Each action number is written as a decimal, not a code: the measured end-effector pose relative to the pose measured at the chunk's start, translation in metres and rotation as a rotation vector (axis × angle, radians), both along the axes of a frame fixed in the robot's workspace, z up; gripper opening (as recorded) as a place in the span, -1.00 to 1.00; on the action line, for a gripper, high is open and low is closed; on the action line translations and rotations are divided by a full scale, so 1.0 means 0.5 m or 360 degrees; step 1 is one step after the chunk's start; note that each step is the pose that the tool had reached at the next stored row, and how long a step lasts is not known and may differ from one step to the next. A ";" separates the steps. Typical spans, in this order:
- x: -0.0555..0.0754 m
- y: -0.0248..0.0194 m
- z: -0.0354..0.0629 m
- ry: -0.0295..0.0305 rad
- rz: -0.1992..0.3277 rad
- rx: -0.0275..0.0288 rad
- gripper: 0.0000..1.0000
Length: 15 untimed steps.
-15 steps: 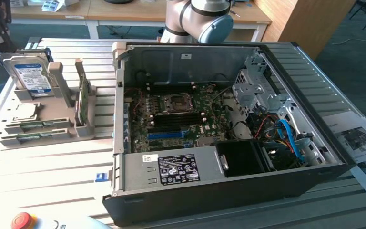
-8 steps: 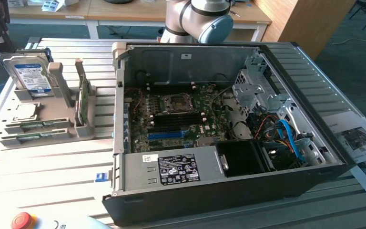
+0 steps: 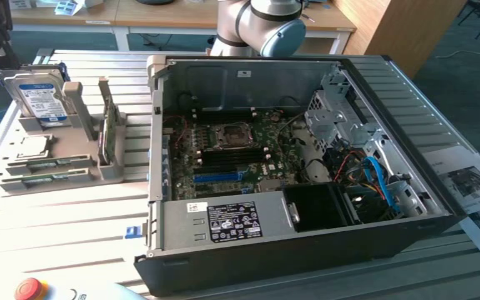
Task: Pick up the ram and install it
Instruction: 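Pick up the ram and move it above insertion slot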
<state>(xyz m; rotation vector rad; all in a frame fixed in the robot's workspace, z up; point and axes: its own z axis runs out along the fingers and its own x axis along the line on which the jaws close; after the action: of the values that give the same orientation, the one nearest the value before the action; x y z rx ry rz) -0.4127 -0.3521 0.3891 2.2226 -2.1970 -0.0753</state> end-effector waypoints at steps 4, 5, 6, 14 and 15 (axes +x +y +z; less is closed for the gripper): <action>0.000 0.0000 0.000 0.00002 0.0030 -0.00002 -0.79; 0.000 0.0000 0.000 0.00001 0.0030 -0.00001 -0.79; 0.000 0.0000 0.000 0.00001 0.0030 -0.00002 -0.79; -0.002 0.0008 0.000 -0.00218 0.0030 -0.00013 -0.79; -0.002 0.0008 0.000 -0.00219 0.0030 -0.00013 -0.79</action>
<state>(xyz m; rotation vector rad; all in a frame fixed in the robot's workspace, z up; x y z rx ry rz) -0.4136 -0.3518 0.3892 2.2497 -2.1822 -0.0590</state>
